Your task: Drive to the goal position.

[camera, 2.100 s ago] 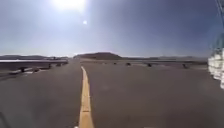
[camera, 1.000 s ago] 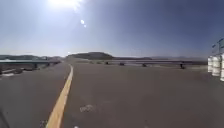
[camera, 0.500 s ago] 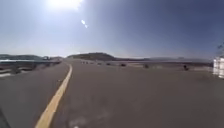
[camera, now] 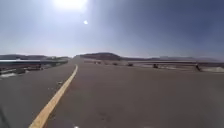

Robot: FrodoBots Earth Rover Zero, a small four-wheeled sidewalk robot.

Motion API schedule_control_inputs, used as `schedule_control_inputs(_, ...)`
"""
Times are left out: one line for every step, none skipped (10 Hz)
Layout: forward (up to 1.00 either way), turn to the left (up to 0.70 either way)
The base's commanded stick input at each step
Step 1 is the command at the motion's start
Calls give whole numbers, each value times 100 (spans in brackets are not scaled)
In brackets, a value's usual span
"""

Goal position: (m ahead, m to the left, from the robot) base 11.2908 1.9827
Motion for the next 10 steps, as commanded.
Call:
schedule_control_inputs(70, 0)
schedule_control_inputs(70, 0)
schedule_control_inputs(70, 0)
schedule_control_inputs(70, 0)
schedule_control_inputs(70, 0)
schedule_control_inputs(70, 0)
schedule_control_inputs(70, 0)
schedule_control_inputs(70, 0)
schedule_control_inputs(70, 0)
schedule_control_inputs(70, 0)
